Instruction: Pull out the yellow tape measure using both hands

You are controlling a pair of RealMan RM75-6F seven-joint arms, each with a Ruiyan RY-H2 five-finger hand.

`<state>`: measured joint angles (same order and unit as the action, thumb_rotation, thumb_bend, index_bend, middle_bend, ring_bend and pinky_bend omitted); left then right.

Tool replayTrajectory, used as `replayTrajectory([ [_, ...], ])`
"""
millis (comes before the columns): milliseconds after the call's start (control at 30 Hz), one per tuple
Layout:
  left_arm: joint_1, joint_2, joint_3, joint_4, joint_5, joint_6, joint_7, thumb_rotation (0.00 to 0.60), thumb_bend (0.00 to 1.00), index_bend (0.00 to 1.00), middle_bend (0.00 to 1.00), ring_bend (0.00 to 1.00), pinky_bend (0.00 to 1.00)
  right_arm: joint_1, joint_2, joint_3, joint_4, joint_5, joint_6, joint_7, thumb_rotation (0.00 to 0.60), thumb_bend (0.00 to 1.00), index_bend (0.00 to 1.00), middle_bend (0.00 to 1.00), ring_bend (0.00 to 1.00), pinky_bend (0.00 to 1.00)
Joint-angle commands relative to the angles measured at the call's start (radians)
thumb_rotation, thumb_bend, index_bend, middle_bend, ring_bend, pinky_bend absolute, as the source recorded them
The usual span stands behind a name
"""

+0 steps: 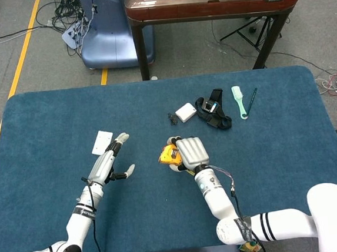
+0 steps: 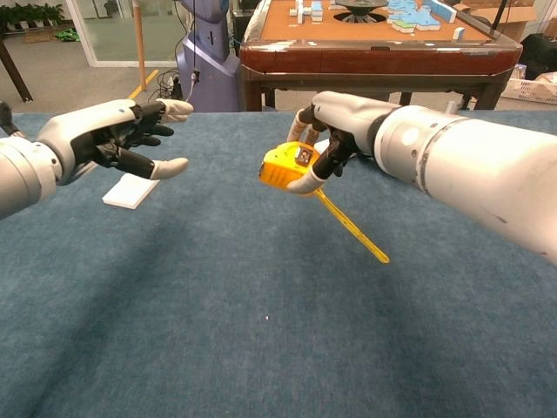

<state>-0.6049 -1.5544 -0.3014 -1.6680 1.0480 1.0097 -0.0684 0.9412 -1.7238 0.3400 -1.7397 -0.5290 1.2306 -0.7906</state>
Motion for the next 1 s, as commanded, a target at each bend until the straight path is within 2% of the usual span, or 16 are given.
replayTrajectory([
  [33, -0.01, -0.016, -0.004, 0.008, -0.011, 0.001, 0.005, 0.6, 0.34, 0.0, 0.0, 0.0, 0.0, 0.011, -0.02, 0.01, 0.018, 0.011, 0.001, 0.009, 0.6, 0.78, 0.66, 0.65, 0.61, 0.36],
  [367, -0.04, -0.077, -0.013, 0.019, -0.04, 0.016, 0.032, 0.6, 0.34, 0.0, 0.0, 0.0, 0.0, 0.038, -0.067, 0.03, 0.055, 0.024, 0.004, 0.024, 0.6, 0.79, 0.67, 0.65, 0.61, 0.36],
  [1000, -0.076, -0.147, -0.023, 0.027, -0.084, 0.035, 0.082, 0.6, 0.34, 0.0, 0.0, 0.0, 0.0, 0.044, -0.077, 0.031, 0.064, 0.022, -0.011, 0.056, 0.6, 0.79, 0.67, 0.65, 0.61, 0.36],
])
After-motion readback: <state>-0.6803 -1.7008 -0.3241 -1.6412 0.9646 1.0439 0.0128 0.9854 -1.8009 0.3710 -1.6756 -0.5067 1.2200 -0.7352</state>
